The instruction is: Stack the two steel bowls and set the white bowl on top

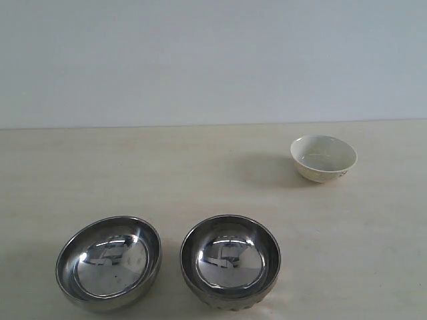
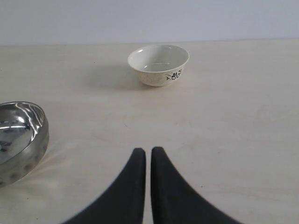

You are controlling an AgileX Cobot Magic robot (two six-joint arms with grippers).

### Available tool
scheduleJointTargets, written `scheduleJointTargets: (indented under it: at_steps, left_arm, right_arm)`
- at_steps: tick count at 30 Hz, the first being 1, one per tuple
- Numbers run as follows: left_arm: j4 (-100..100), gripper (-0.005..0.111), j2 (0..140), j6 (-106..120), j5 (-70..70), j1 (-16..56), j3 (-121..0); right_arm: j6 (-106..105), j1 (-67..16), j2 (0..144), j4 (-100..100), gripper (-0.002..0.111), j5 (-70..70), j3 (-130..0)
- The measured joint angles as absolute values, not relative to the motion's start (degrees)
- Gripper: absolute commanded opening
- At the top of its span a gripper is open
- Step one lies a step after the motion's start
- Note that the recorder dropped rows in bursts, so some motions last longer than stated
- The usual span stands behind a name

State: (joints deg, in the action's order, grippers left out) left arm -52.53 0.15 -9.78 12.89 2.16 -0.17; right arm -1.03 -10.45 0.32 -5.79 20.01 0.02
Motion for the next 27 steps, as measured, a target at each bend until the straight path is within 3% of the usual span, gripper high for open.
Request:
scheduleJointTargets:
  at_steps: [7,12,24,27]
  left_arm:
    - [-55.7,0.004,0.2,1.9,13.8,2.2,-0.4]
    - [-67.1,0.004,3.7,21.9,15.5,2.2,-7.5]
    - [-71.2,0.004,46.4,47.8,42.8,2.2,-35.8]
    - [-68.2,0.013,56.9,51.5,44.9,2.9,-41.3]
  right_arm:
    - [-1.0,-10.4,0.3,-5.8,0.0,20.0,0.0]
    - [-1.0,-10.4,0.3,-5.8,0.0,20.0,0.0]
    - [-1.0,-10.4,0.3,-5.8,0.0,20.0,0.0]
    - [-1.0,-10.4,0.3,-5.8,0.0,20.0,0.0]
